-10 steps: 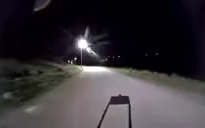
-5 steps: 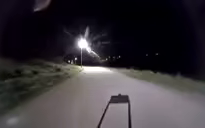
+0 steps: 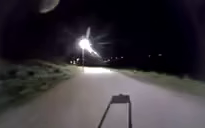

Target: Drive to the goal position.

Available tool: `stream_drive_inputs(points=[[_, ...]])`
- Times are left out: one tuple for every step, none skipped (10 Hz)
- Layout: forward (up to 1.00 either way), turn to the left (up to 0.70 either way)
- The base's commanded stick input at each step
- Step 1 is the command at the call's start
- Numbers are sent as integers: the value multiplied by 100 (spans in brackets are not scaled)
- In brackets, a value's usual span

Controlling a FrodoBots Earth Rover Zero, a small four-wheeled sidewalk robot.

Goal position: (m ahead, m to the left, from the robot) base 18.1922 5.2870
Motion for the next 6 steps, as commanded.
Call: stream_drive_inputs(points=[[70, 0], [70, 0], [70, 0], [70, 0], [70, 0], [70, 0]])
